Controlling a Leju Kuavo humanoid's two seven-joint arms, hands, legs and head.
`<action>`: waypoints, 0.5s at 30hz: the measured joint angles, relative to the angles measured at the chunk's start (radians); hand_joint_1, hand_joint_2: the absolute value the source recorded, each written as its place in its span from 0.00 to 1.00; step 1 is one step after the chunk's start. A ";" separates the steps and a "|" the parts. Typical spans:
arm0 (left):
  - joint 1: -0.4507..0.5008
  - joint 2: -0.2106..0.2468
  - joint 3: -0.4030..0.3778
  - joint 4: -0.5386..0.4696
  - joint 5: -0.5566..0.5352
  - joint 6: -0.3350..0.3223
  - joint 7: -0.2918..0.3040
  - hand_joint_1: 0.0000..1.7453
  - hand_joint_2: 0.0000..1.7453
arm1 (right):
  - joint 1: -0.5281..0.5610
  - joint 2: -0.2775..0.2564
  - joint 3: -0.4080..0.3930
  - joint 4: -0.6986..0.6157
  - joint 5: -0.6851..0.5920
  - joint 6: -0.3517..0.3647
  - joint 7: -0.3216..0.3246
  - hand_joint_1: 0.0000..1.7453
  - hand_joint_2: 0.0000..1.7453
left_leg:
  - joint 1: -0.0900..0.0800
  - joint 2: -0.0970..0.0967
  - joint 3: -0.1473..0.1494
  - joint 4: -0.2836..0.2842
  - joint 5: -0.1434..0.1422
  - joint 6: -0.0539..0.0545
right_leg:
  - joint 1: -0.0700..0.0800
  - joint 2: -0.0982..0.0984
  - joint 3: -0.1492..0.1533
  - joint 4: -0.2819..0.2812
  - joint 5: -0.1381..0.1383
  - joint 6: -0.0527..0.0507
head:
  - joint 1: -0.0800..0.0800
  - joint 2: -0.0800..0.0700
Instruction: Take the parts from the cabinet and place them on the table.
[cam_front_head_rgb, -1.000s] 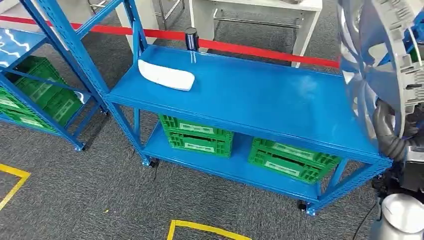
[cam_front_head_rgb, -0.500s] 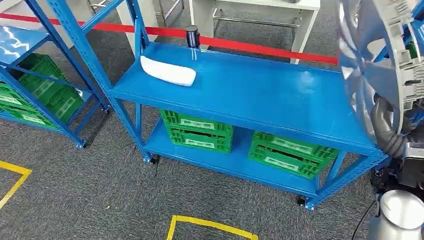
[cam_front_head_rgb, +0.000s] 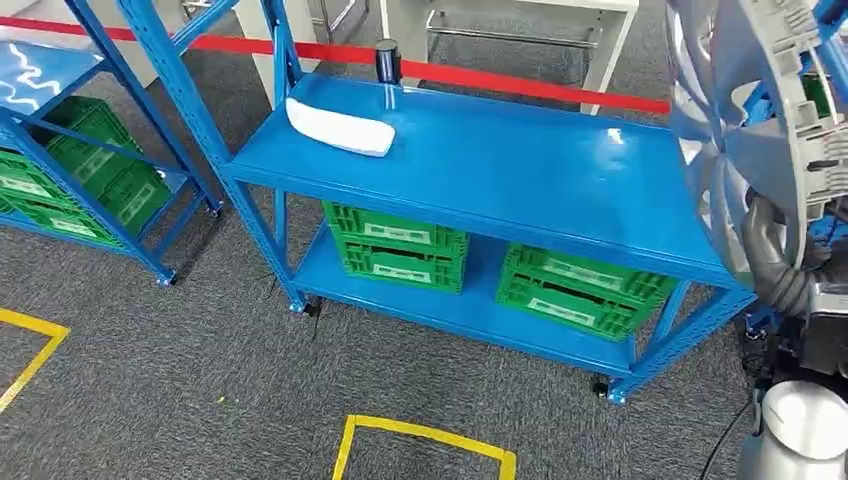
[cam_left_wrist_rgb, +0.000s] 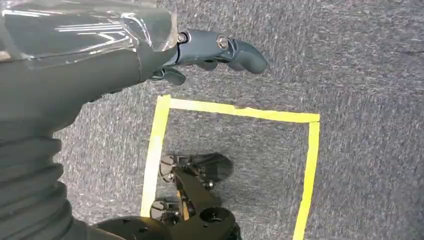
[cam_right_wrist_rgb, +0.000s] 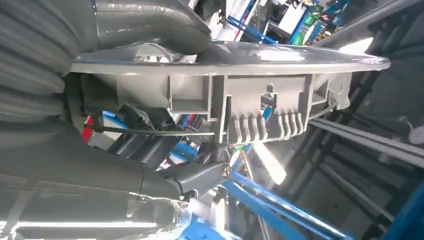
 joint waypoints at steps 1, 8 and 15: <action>0.000 0.006 0.000 -0.001 0.000 -0.001 0.000 0.00 1.00 | -0.005 0.000 0.001 0.000 0.000 0.003 0.000 0.98 1.00 | 0.004 -0.001 -0.007 0.008 -0.008 -0.005 | -0.007 -0.001 -0.003 -0.001 0.007 -0.005 | 0.001 0.000; -0.003 0.006 0.000 0.001 0.000 0.007 0.000 0.00 1.00 | -0.012 0.000 0.005 0.004 0.003 0.000 0.000 0.98 1.00 | 0.023 -0.004 -0.060 0.253 -0.160 -0.032 | -0.002 0.001 -0.040 0.000 0.038 -0.012 | -0.008 0.000; -0.018 0.016 -0.001 0.002 -0.003 0.020 0.001 0.00 1.00 | -0.016 0.002 0.005 0.005 0.012 -0.002 -0.002 0.98 1.00 | 0.000 -0.007 0.092 -0.019 -0.076 0.019 | -0.007 0.001 -0.046 -0.020 0.074 0.023 | -0.006 0.000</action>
